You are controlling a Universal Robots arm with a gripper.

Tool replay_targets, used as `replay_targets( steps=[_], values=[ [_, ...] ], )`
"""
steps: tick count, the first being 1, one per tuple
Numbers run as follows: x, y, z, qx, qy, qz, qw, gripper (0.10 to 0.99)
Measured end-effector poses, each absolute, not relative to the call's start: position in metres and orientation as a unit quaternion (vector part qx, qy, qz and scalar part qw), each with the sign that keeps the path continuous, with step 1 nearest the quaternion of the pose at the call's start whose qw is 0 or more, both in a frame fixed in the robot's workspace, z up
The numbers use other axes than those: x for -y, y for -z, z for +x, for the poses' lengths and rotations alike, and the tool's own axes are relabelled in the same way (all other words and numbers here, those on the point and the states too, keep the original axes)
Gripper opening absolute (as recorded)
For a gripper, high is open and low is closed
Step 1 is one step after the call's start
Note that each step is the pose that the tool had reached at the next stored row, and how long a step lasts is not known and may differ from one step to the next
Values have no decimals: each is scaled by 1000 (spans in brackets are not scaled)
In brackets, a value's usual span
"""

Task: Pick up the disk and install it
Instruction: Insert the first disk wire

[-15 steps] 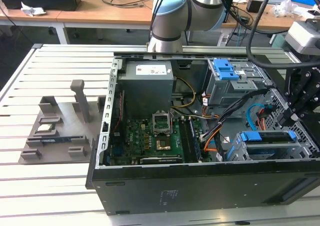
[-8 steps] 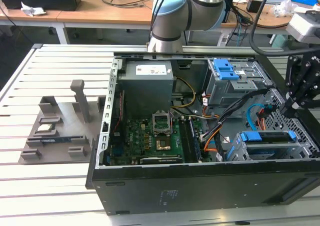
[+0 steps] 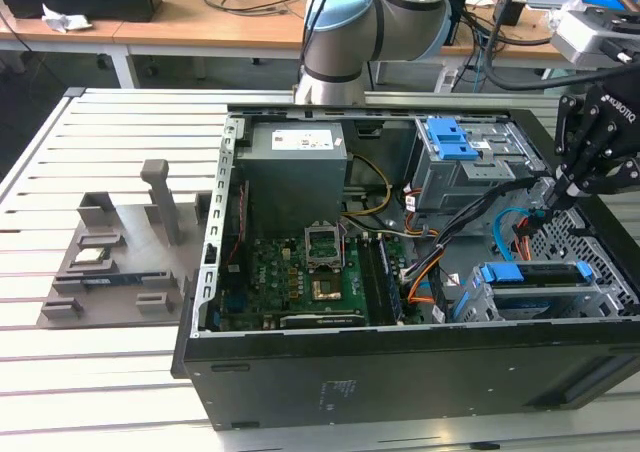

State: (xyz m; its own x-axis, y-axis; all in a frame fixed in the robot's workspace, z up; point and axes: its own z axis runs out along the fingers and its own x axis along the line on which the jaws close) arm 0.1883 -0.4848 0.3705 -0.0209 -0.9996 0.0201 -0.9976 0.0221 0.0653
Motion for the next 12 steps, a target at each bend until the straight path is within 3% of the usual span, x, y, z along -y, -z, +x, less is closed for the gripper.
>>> replay_targets(
  steps=[8, 9, 10, 11, 12],
  values=[
    [485, -370, 187, 714, 16, 699, 30, 114],
    [485, -370, 187, 714, 16, 699, 30, 169],
    [485, -370, 187, 714, 16, 699, 30, 294],
    [485, -370, 187, 714, 16, 699, 30, 361],
    [485, -370, 186, 714, 16, 699, 30, 361]
  ],
)
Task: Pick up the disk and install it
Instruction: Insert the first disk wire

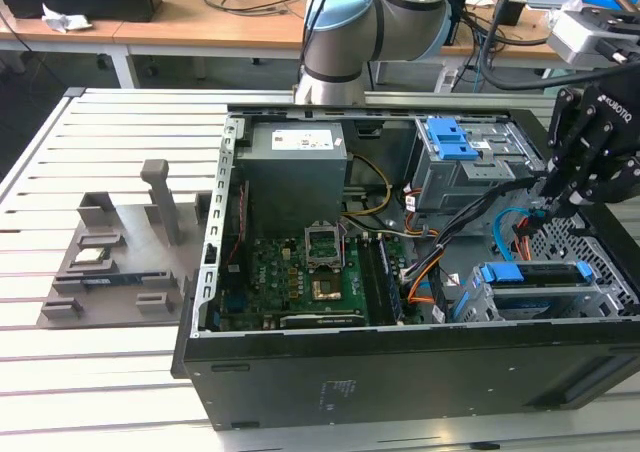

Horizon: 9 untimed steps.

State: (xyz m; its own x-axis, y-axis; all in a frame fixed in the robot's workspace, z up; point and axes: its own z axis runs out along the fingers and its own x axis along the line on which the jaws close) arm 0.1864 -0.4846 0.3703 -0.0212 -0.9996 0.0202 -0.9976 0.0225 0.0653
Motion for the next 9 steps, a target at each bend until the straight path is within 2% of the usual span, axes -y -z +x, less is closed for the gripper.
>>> replay_targets(
  steps=[9],
  values=[
    [483, -353, 181, 714, 14, 699, 33, 361]
  ],
)
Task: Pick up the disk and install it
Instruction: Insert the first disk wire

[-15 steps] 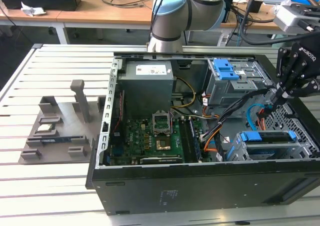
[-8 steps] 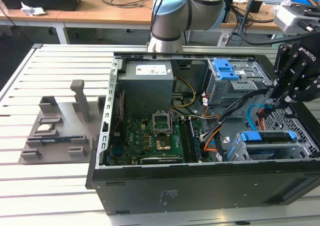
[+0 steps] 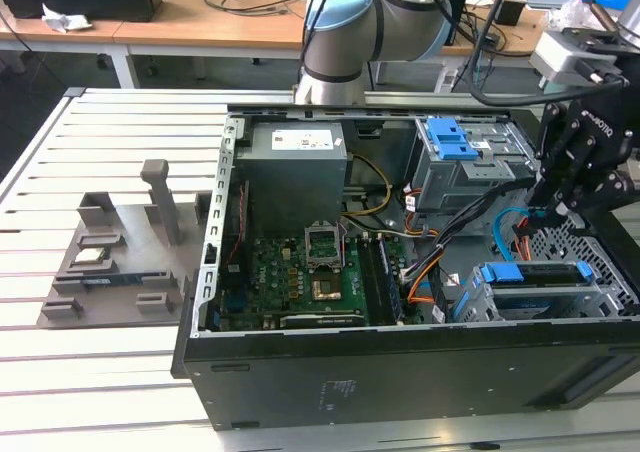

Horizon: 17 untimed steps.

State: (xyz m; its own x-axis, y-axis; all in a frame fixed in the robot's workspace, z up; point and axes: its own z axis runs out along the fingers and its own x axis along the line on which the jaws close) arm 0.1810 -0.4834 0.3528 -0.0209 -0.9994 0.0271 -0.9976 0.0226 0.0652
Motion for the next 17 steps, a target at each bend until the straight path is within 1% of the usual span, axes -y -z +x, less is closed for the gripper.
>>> replay_targets(
  steps=[5, 6, 7, 8, 13, 17],
  values=[
    [483, -352, 181, 714, 14, 699, 33, 361],
    [483, -352, 181, 714, 14, 699, 33, 349],
    [483, -351, 181, 714, 14, 699, 33, 282],
    [483, -351, 181, 714, 14, 699, 33, 169],
    [486, -351, 181, 714, 14, 699, 33, 169],
    [505, -351, 181, 714, 13, 699, 33, 169]
  ],
)
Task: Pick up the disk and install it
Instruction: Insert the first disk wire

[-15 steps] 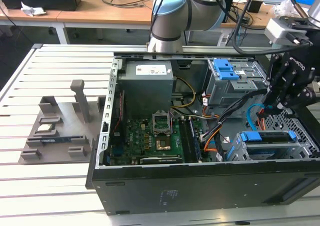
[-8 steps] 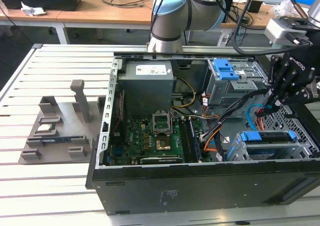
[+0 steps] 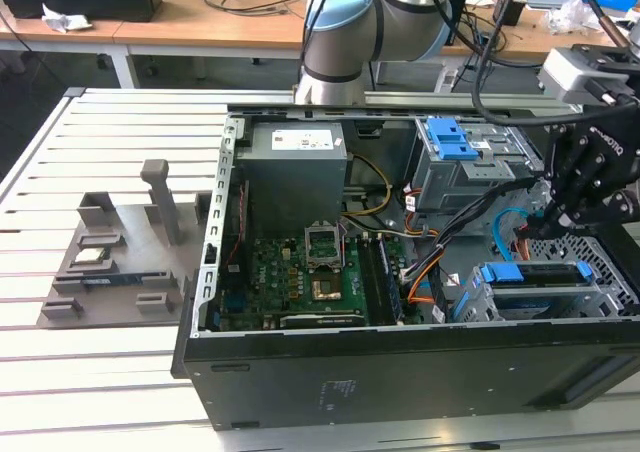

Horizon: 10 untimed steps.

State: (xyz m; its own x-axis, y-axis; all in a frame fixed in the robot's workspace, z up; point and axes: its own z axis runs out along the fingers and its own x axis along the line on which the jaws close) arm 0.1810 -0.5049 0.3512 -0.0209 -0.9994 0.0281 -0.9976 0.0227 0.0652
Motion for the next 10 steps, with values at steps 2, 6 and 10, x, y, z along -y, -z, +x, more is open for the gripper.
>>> replay_targets(
  steps=[2, 6, 10],
  values=[
    [519, -351, 181, 714, 13, 699, 33, 169],
    [528, -350, 181, 714, 13, 699, 33, 169],
    [530, -347, 185, 714, 13, 699, 34, 169]
  ],
)
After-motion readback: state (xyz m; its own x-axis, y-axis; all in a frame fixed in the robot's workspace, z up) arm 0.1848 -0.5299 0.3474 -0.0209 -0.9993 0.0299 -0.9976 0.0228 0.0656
